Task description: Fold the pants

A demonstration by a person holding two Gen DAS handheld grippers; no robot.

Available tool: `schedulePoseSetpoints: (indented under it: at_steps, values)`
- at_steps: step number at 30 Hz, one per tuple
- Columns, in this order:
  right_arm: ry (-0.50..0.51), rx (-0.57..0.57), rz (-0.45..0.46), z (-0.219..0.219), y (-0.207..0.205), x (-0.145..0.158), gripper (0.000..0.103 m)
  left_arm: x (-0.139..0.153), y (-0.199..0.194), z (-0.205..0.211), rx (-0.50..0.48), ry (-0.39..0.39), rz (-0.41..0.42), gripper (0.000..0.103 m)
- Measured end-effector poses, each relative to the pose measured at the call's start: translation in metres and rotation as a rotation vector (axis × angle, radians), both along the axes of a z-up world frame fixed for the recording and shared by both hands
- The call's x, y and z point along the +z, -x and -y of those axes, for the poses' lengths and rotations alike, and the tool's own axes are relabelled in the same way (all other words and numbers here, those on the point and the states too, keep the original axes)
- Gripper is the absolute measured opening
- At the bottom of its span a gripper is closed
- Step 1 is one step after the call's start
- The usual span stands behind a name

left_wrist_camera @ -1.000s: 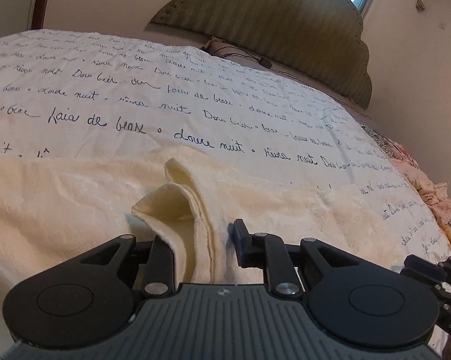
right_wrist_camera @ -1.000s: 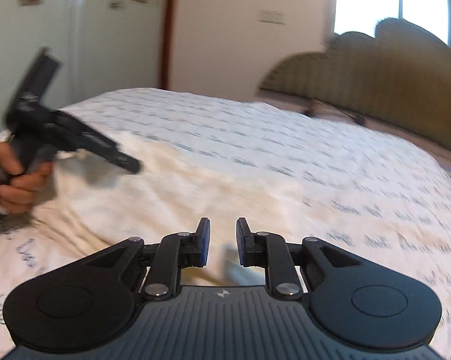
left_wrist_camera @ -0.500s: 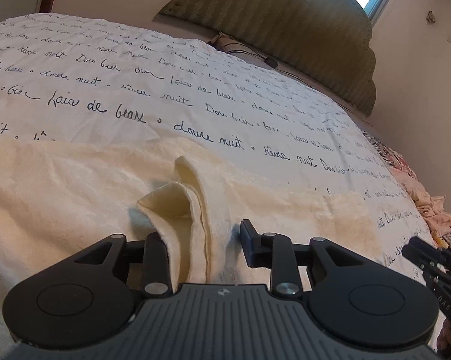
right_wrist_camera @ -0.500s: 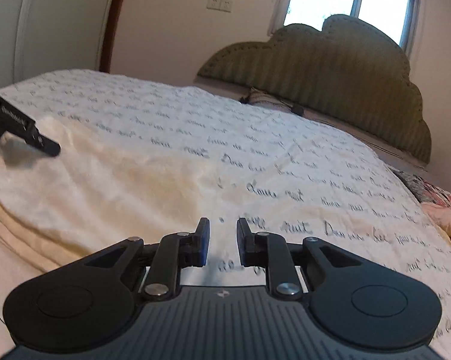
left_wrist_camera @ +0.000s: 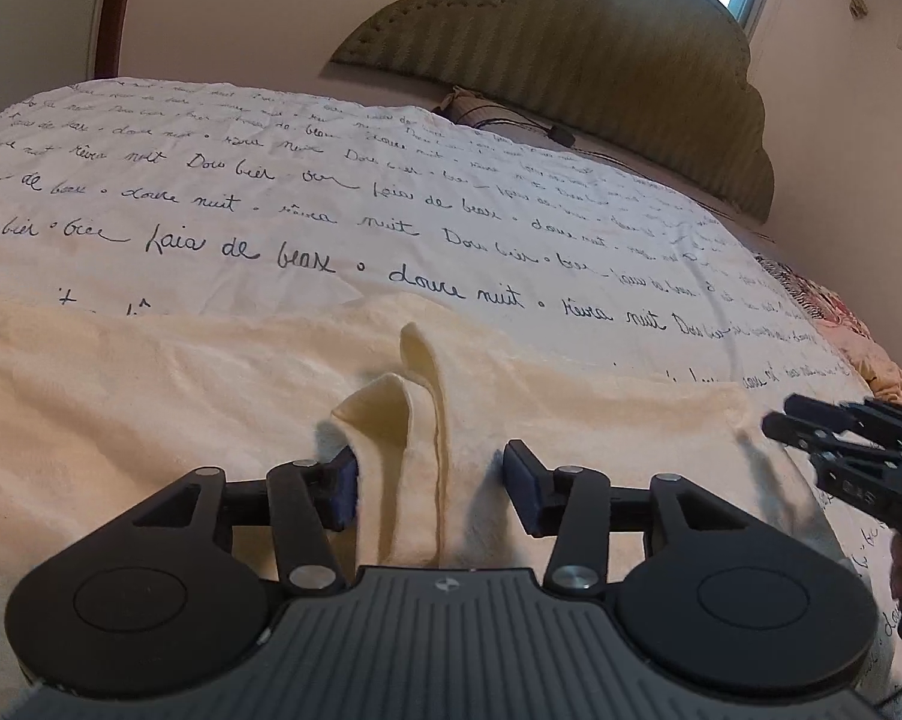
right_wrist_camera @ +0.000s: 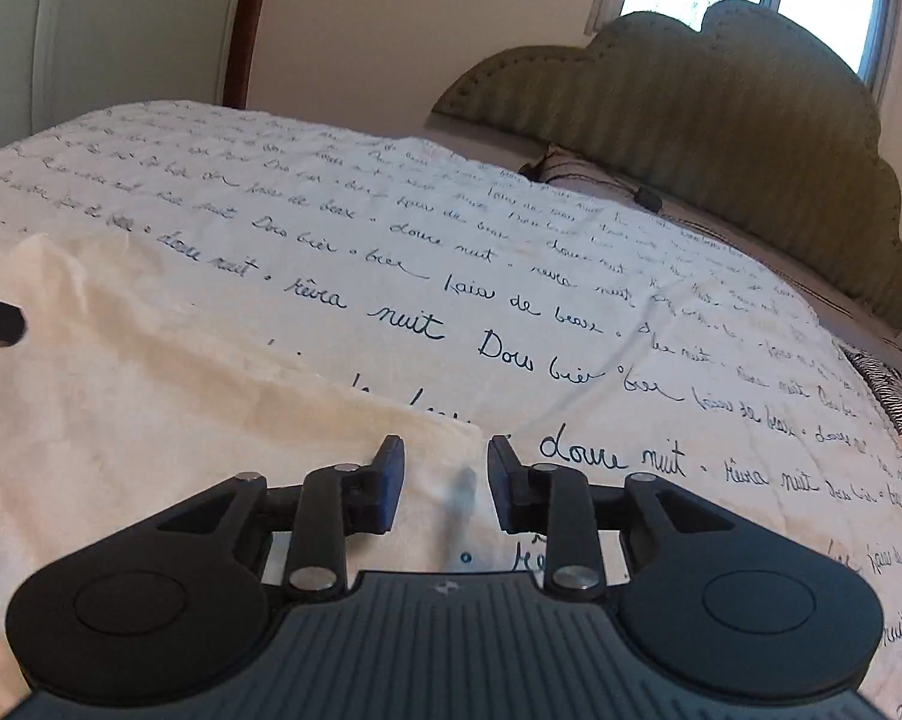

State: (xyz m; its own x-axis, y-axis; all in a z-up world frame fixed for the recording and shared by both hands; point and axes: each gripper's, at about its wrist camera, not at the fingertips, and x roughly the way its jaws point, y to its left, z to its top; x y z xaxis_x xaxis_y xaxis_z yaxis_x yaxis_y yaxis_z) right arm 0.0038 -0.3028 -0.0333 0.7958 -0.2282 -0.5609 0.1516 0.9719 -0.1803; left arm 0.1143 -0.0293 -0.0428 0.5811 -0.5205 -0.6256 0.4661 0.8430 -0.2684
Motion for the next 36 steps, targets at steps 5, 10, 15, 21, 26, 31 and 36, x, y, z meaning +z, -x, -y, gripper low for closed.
schedulePoseSetpoints:
  at_steps: [5,10,15,21,26,31,36]
  values:
    - [-0.163,0.239,-0.051,-0.024,0.052,-0.003,0.030,0.005,-0.002,-0.010,0.064,-0.035,0.046,0.062]
    - [-0.123,0.226,-0.084,-0.031,0.085,-0.004,0.030,0.019,0.003,-0.027,0.149,-0.050,0.092,0.063]
    - [-0.161,0.210,0.060,-0.037,0.083,0.015,0.030,0.037,0.010,-0.030,0.150,0.007,0.092,0.064]
    - [-0.139,0.227,-0.078,-0.052,0.073,-0.017,0.030,0.032,0.027,-0.007,0.093,-0.162,0.165,0.069]
    - [-0.058,0.241,0.061,-0.088,0.079,0.008,0.031,0.032,0.027,-0.018,0.140,-0.138,0.119,0.069]
    - [0.023,0.481,0.138,-0.163,0.066,0.009,0.031,0.032,0.027,-0.027,0.161,-0.158,0.081,0.069]
    - [0.103,0.571,0.092,-0.198,0.050,-0.006,0.030,0.031,0.024,-0.042,0.185,-0.133,0.036,0.069]
